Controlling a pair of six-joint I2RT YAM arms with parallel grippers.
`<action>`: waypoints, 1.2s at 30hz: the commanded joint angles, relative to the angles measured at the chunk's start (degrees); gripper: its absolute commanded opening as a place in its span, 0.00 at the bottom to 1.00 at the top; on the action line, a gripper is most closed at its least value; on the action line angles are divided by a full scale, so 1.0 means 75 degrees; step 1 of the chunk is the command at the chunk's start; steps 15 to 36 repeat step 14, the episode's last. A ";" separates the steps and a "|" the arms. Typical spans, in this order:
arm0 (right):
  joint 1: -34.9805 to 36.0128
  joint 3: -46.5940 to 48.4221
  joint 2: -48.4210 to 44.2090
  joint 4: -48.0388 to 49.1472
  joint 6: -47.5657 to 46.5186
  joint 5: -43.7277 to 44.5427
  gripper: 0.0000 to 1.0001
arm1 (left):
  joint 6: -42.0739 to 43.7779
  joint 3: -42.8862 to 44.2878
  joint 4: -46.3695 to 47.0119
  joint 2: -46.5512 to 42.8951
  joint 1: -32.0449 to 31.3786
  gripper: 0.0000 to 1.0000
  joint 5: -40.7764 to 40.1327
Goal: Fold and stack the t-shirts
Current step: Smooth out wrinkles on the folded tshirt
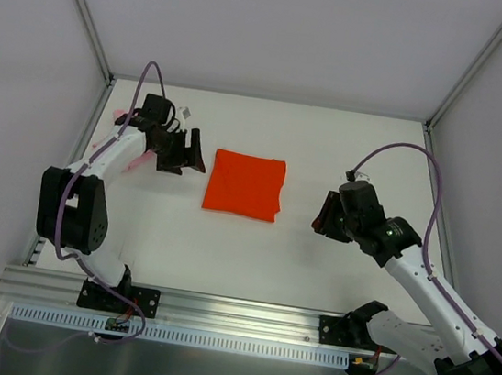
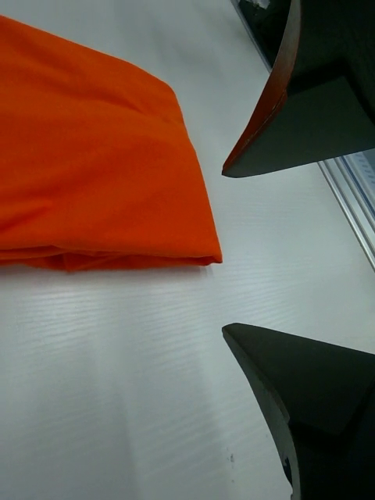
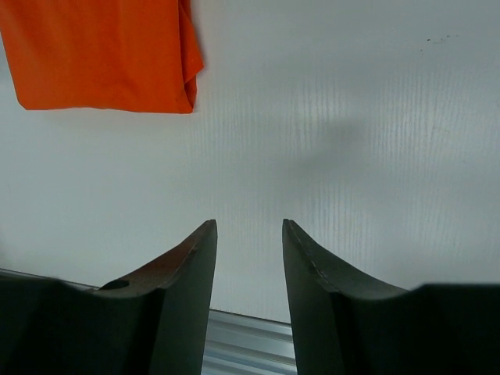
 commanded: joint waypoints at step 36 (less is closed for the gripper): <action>0.0049 0.0061 0.0026 0.0193 -0.0267 0.0145 0.44 | -0.0095 0.1165 0.0510 0.1397 -0.1277 0.59 0.0187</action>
